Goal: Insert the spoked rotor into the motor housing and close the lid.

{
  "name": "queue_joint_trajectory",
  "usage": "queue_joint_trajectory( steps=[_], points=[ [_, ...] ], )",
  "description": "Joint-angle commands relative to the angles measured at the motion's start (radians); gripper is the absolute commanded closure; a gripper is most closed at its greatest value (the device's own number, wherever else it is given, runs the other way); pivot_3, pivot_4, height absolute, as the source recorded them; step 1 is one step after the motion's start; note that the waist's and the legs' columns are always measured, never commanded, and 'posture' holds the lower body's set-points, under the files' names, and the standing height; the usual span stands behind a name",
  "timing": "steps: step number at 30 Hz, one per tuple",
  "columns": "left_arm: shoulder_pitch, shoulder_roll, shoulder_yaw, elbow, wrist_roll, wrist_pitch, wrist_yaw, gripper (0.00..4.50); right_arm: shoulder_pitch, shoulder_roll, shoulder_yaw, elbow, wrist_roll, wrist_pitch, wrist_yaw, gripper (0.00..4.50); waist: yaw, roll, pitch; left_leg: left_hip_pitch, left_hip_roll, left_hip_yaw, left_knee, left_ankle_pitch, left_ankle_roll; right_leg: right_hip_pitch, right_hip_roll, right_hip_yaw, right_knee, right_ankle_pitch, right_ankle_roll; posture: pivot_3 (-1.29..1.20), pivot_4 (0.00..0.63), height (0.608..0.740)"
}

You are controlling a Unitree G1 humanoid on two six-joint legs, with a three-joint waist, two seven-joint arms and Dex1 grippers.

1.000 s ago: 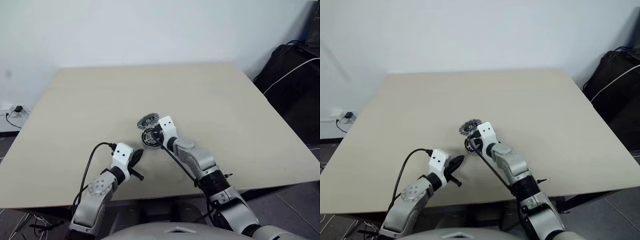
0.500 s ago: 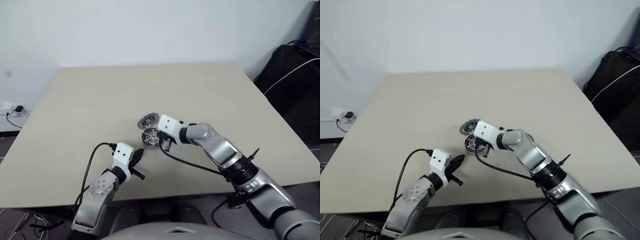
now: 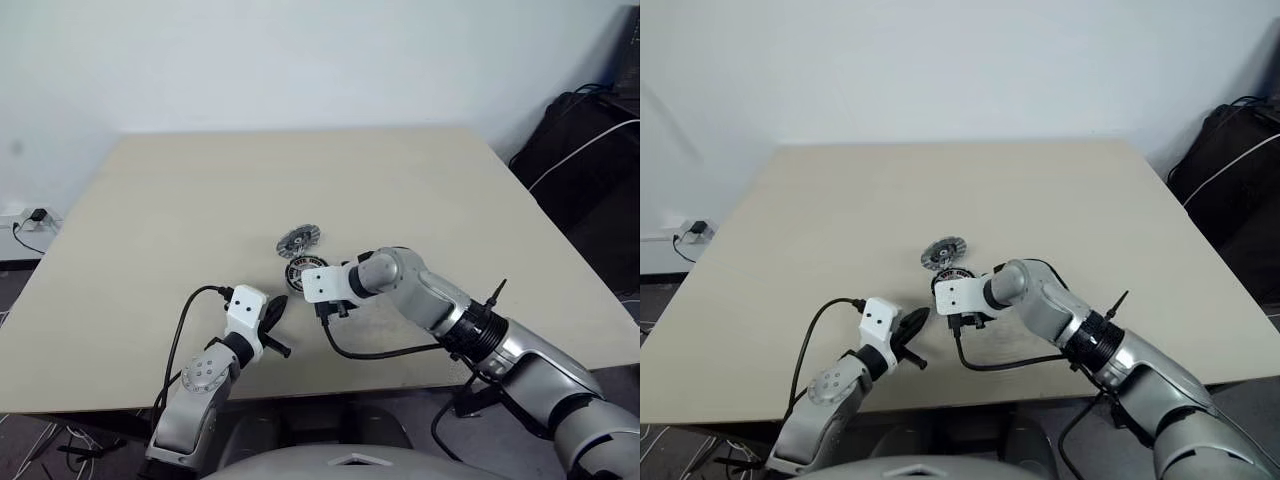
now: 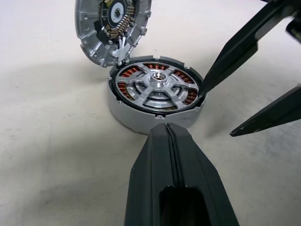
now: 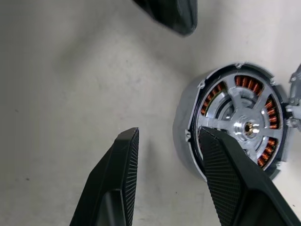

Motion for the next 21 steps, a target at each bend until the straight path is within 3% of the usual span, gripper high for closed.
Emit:
queue_joint_trajectory(
  steps=[1,15,21],
  points=[
    [-0.004,-0.002,0.01,-0.015,0.0,-0.028,0.004,4.5,-0.033,0.018,-0.033,0.04,-0.027,-0.038,0.008,2.34,-0.001,0.0,0.0,0.0,0.0,0.0,0.0,0.0,0.0,0.0,0.0,0.0,0.0,0.0,0.0,0.0,0.0,0.74],
    [0.002,-0.002,0.014,-0.01,0.003,-0.042,0.012,4.5,-0.039,0.082,-0.058,0.19,-0.076,-0.079,0.032,2.34,-0.003,0.0,0.0,0.0,0.0,0.0,0.0,0.001,-0.001,0.0,0.0,0.0,0.001,0.0,-0.001,0.0,0.0,0.74],
    [0.006,-0.003,0.012,-0.007,0.002,-0.046,0.012,4.5,-0.016,0.091,-0.074,0.2,-0.105,-0.092,0.008,3.91,-0.003,0.0,-0.001,0.001,0.0,0.0,0.0,0.001,-0.002,0.0,0.0,0.0,0.001,0.0,-0.001,0.0,0.0,0.74]
  ],
)
